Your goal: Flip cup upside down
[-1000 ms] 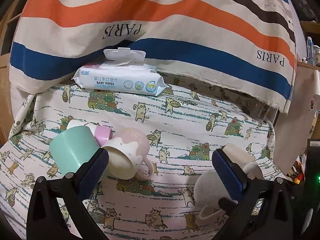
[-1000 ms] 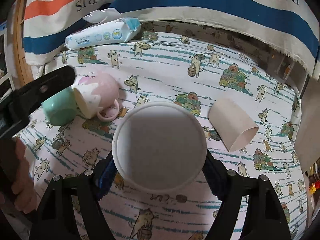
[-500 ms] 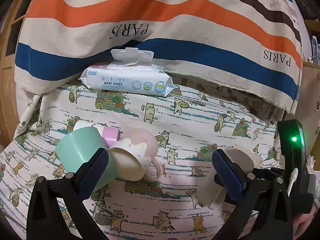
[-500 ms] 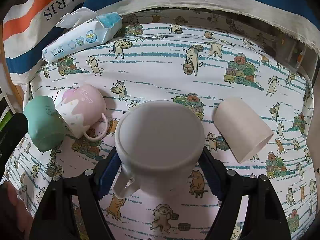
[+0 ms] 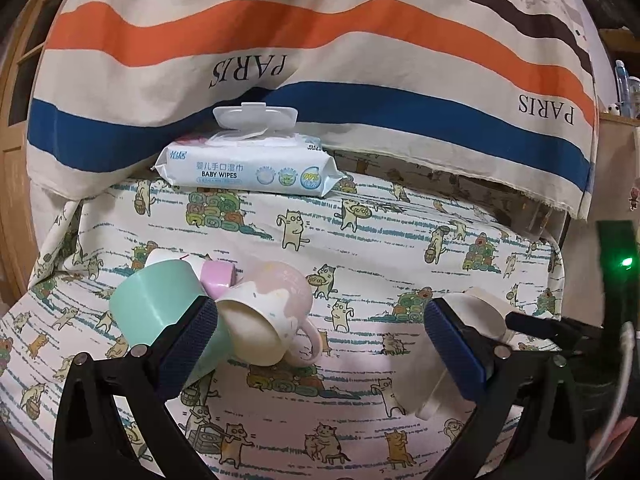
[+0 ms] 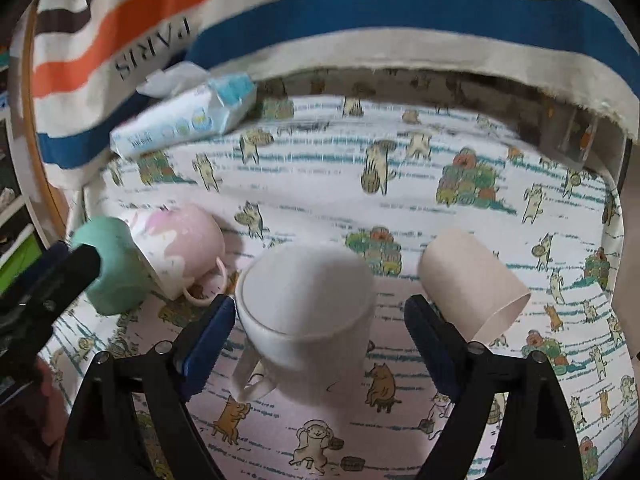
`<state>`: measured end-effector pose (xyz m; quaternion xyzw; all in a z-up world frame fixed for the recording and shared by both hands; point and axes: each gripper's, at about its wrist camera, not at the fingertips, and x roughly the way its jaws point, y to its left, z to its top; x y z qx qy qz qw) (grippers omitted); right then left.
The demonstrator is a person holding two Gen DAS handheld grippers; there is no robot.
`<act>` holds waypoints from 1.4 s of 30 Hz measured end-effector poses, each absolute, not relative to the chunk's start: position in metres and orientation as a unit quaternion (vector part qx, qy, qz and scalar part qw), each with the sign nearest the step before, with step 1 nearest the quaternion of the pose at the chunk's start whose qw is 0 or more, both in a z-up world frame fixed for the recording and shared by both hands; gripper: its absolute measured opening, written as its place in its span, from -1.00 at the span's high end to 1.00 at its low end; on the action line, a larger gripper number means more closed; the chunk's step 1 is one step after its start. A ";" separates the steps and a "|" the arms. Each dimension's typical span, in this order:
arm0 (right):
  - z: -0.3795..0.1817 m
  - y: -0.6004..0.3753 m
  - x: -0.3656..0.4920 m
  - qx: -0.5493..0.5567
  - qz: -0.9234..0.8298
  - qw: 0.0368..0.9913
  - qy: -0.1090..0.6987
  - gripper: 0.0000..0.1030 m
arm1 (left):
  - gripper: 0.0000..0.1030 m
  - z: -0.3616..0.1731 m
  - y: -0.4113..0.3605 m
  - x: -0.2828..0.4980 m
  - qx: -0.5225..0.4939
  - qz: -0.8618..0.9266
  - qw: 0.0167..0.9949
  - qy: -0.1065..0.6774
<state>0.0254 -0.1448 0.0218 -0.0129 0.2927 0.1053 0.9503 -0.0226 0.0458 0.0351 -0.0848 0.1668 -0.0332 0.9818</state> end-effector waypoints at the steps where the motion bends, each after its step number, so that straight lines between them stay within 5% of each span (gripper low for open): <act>1: 0.024 -0.147 0.023 -0.013 0.107 0.952 0.288 -0.71 | -0.99 0.035 0.045 -0.023 -0.084 -0.034 0.982 0.165; 9: 0.042 -0.168 -0.018 -0.005 0.109 0.976 0.187 -0.98 | -0.99 0.042 0.044 -0.039 -0.075 -0.046 0.989 0.119; 14: 0.047 -0.178 -0.047 -0.029 0.091 0.988 0.121 -0.98 | -0.99 0.048 0.042 -0.049 -0.066 -0.057 0.993 0.085; 42: 0.006 -0.198 -0.018 -0.012 0.041 0.988 0.149 -0.98 | -0.99 0.016 0.006 -0.042 -0.003 -0.049 0.991 0.121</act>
